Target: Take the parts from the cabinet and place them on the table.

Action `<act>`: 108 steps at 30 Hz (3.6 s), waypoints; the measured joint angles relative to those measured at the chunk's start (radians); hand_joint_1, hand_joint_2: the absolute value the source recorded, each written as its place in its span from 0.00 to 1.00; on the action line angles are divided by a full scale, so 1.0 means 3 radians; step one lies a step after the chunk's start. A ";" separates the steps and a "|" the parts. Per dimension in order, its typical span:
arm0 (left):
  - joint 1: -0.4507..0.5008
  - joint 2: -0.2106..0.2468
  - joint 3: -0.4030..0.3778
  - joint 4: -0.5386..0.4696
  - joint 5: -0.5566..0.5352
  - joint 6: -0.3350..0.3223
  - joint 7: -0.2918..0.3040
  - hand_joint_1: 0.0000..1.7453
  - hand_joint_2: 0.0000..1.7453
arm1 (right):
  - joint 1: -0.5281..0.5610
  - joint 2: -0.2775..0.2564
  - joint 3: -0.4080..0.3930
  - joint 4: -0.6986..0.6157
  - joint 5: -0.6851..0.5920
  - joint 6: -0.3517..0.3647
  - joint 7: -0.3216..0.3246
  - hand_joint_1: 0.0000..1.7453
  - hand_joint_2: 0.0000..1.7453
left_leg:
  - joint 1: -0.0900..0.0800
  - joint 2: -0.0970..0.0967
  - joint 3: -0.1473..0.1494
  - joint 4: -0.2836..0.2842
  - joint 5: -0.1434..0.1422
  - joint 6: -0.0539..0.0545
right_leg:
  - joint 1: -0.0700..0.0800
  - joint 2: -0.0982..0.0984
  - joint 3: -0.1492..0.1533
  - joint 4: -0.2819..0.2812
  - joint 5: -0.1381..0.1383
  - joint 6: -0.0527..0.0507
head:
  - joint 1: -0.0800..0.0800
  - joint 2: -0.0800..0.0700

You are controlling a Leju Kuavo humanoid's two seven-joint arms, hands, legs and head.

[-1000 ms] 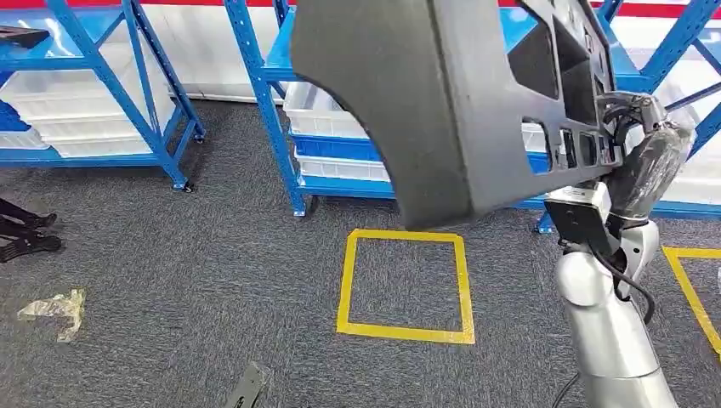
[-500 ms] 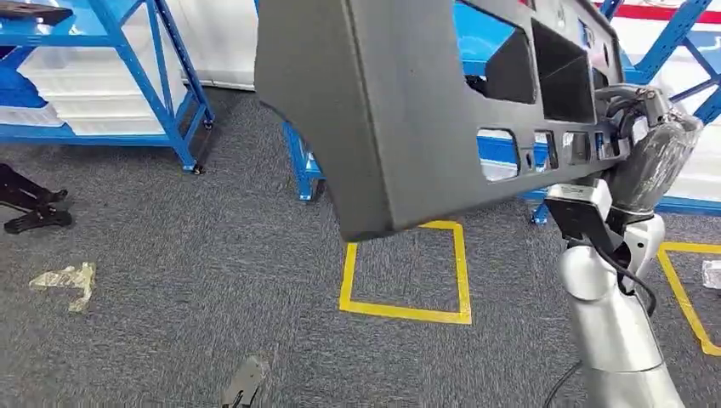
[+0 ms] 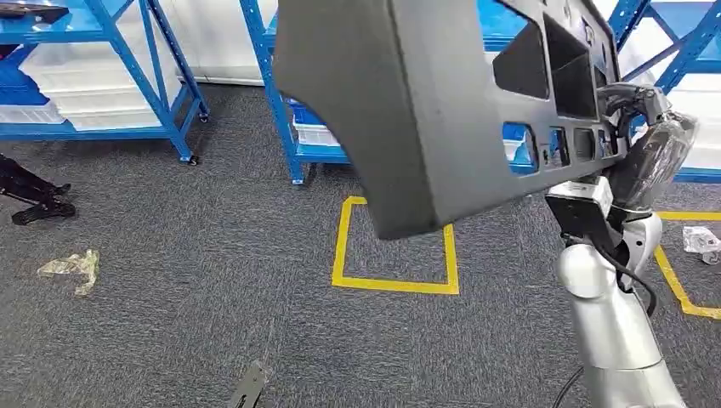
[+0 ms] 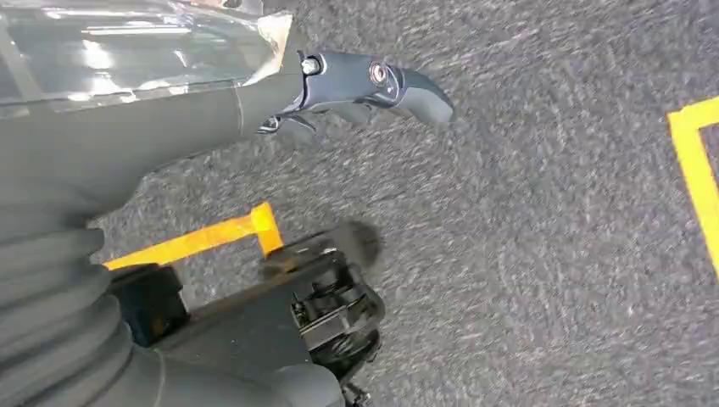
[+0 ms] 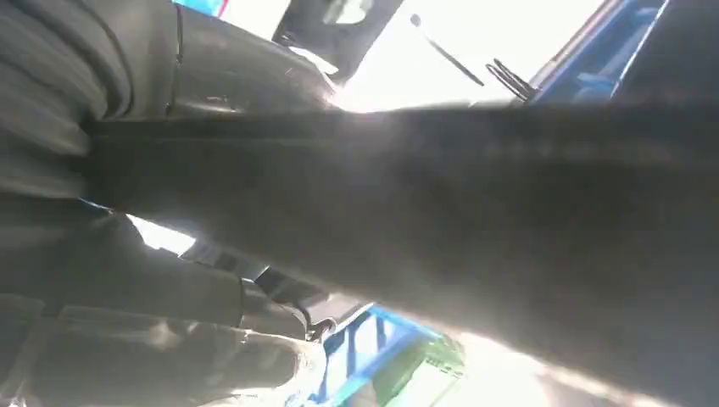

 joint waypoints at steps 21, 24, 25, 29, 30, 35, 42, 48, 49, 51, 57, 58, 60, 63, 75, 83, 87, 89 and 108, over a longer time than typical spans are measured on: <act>-0.0016 -0.0011 0.0000 -0.0014 -0.0006 -0.0029 -0.0013 0.00 1.00 | 0.0043 -0.0064 -0.0003 0.0014 -0.0001 -0.0008 -0.0010 1.00 1.00 | -0.0062 0.0000 0.0292 -0.0895 0.0685 0.0187 | 0.0004 0.0002 0.0118 0.0259 -0.0059 0.0225 | 0.0023 0.0000; -0.0013 -0.0009 0.0000 -0.0014 -0.0009 -0.0028 -0.0013 0.00 1.00 | 0.0041 -0.0065 -0.0004 0.0014 0.0003 -0.0014 -0.0010 1.00 1.00 | -0.0078 -0.0005 0.0244 -0.0872 0.0782 0.0139 | 0.0052 0.0019 0.0294 -0.0113 -0.0249 0.0122 | 0.0004 0.0000; -0.0011 -0.0008 0.0001 -0.0014 -0.0009 -0.0029 -0.0014 0.00 1.00 | 0.0043 -0.0066 -0.0001 0.0015 0.0001 -0.0014 -0.0010 1.00 1.00 | -0.0073 -0.0007 0.0239 -0.0887 0.0821 0.0122 | 0.0063 0.0016 0.0277 -0.0087 -0.0228 0.0090 | -0.0002 0.0000; 0.0009 -0.0004 0.0000 -0.0014 -0.0009 -0.0029 -0.0011 0.00 1.00 | 0.0027 -0.0058 0.0009 0.0018 -0.0001 -0.0013 -0.0010 1.00 1.00 | -0.0029 -0.0021 0.0082 -0.0453 0.0249 0.0024 | 0.0011 -0.0001 0.0132 -0.0089 -0.0047 -0.0030 | -0.0018 0.0000; 0.0008 -0.0003 0.0000 -0.0014 -0.0009 -0.0029 -0.0011 0.00 1.00 | 0.0026 -0.0058 0.0009 0.0018 -0.0001 -0.0013 -0.0010 1.00 1.00 | -0.0017 -0.0022 0.0021 -0.0180 0.0073 0.0006 | 0.0014 0.0000 0.0078 -0.0086 0.0001 -0.0029 | -0.0017 0.0000; 0.0008 -0.0005 0.0000 -0.0014 -0.0009 -0.0029 -0.0011 0.00 1.00 | 0.0029 -0.0057 0.0013 0.0018 -0.0003 -0.0013 -0.0010 1.00 1.00 | 0.0042 -0.0022 0.0370 -0.0065 0.0252 -0.0022 | 0.0017 0.0001 -0.0187 -0.0082 0.0213 0.0016 | -0.0019 0.0000; -0.0007 -0.0006 0.0000 -0.0018 -0.0009 -0.0029 -0.0014 0.00 1.00 | 0.0029 -0.0065 0.0011 0.0017 0.0000 -0.0015 -0.0011 1.00 1.00 | -0.0021 -0.0011 0.0868 -0.0936 0.0211 0.0153 | -0.0021 -0.0015 -0.0319 -0.0103 0.0388 0.0181 | -0.0018 0.0000; -0.0005 -0.0010 0.0000 -0.0019 -0.0009 -0.0029 -0.0014 0.00 1.00 | 0.0046 -0.0074 0.0010 0.0019 -0.0001 -0.0015 -0.0010 1.00 1.00 | -0.0070 -0.0003 0.0528 -0.0928 0.0490 0.0227 | 0.0014 0.0002 -0.0547 0.1001 -0.0230 0.0120 | 0.0006 0.0000; -0.0005 -0.0011 0.0000 -0.0019 -0.0009 -0.0029 -0.0014 0.00 1.00 | 0.0049 -0.0074 0.0010 0.0020 -0.0001 -0.0015 -0.0010 1.00 1.00 | -0.0071 -0.0002 0.0470 -0.0924 0.0534 0.0222 | 0.0019 0.0002 -0.0439 0.0926 -0.0137 0.0157 | 0.0009 0.0000; -0.0006 -0.0010 0.0000 -0.0019 -0.0009 -0.0029 -0.0014 0.00 1.00 | 0.0041 -0.0074 0.0010 0.0020 -0.0001 -0.0015 -0.0010 1.00 1.00 | -0.0071 -0.0005 0.0369 -0.0919 0.0622 0.0203 | 0.0024 0.0001 -0.0040 0.0454 -0.0035 0.0178 | 0.0010 0.0000; 0.0002 -0.0008 0.0000 -0.0019 -0.0022 -0.0027 -0.0050 0.00 1.00 | 0.0079 -0.0080 0.0006 0.0004 -0.0081 -0.0023 0.0010 1.00 1.00 | -0.0064 -0.0008 0.0301 -0.0904 0.0760 0.0088 | 0.0020 0.0012 0.0354 -0.0183 -0.0187 0.0003 | -0.0008 0.0000; 0.0008 -0.0008 0.0000 -0.0019 -0.0027 -0.0022 -0.0055 0.00 1.00 | 0.0100 -0.0081 0.0006 -0.0005 -0.0103 -0.0030 0.0017 1.00 1.00 | -0.0048 -0.0016 0.0266 -0.0819 0.0619 0.0057 | 0.0024 0.0006 0.0333 -0.0182 -0.0157 -0.0021 | -0.0011 0.0000; 0.0015 -0.0009 0.0000 -0.0019 -0.0036 -0.0019 -0.0058 0.00 1.00 | 0.0132 -0.0081 0.0005 -0.0033 -0.0123 -0.0042 0.0017 1.00 1.00 | -0.0021 -0.0020 0.0123 -0.0377 0.0224 0.0006 | 0.0024 0.0005 0.0290 -0.0181 -0.0097 -0.0058 | -0.0027 0.0000; 0.0023 -0.0006 0.0000 -0.0019 -0.0036 -0.0019 -0.0060 0.00 1.00 | 0.0191 -0.0086 -0.0003 -0.0043 -0.0126 -0.0052 0.0018 1.00 1.00 | 0.0025 -0.0021 0.0003 0.0164 0.0084 -0.0049 | 0.0022 0.0014 0.0189 -0.0173 -0.0020 -0.0031 | -0.0028 0.0000; 0.0022 0.0001 0.0000 -0.0019 -0.0045 -0.0014 -0.0062 0.00 1.00 | 0.0248 -0.0118 -0.0032 -0.0097 -0.0175 -0.0076 0.0023 1.00 1.00 | -0.0015 -0.0042 0.0670 -0.0904 0.0373 0.0064 | 0.0004 0.0019 0.0064 -0.0177 0.0093 0.0098 | -0.0005 0.0000; 0.0022 0.0003 0.0000 -0.0019 -0.0045 -0.0014 -0.0062 0.00 1.00 | 0.0248 -0.0120 -0.0032 -0.0097 -0.0177 -0.0076 0.0023 1.00 1.00 | -0.0036 -0.0041 0.0629 -0.0900 0.0406 0.0113 | -0.0016 0.0019 0.0034 -0.0201 0.0144 0.0173 | -0.0008 0.0000; 0.0022 0.0003 -0.0001 -0.0019 -0.0056 -0.0014 -0.0062 0.00 1.00 | 0.0253 -0.0121 -0.0036 -0.0097 -0.0174 -0.0076 0.0004 1.00 1.00 | -0.0035 -0.0040 0.0628 -0.0899 0.0411 0.0112 | -0.0016 0.0019 0.0031 -0.0200 0.0147 0.0177 | -0.0008 0.0000; 0.0022 0.0001 -0.0003 -0.0019 -0.0060 -0.0014 -0.0061 0.00 1.00 | 0.0261 -0.0121 -0.0037 -0.0097 -0.0177 -0.0076 0.0000 1.00 1.00 | -0.0034 -0.0040 0.0628 -0.0899 0.0413 0.0111 | -0.0015 0.0019 0.0030 -0.0197 0.0147 0.0177 | -0.0008 0.0000; 0.0031 0.0018 -0.0053 -0.0019 -0.0131 -0.0080 -0.0056 0.00 1.00 | 0.0281 -0.0104 -0.0066 -0.0088 -0.0174 -0.0076 -0.0025 1.00 1.00 | -0.0042 -0.0041 0.0611 -0.0888 0.0415 0.0107 | -0.0020 0.0019 0.0017 -0.0191 0.0154 0.0185 | -0.0010 0.0000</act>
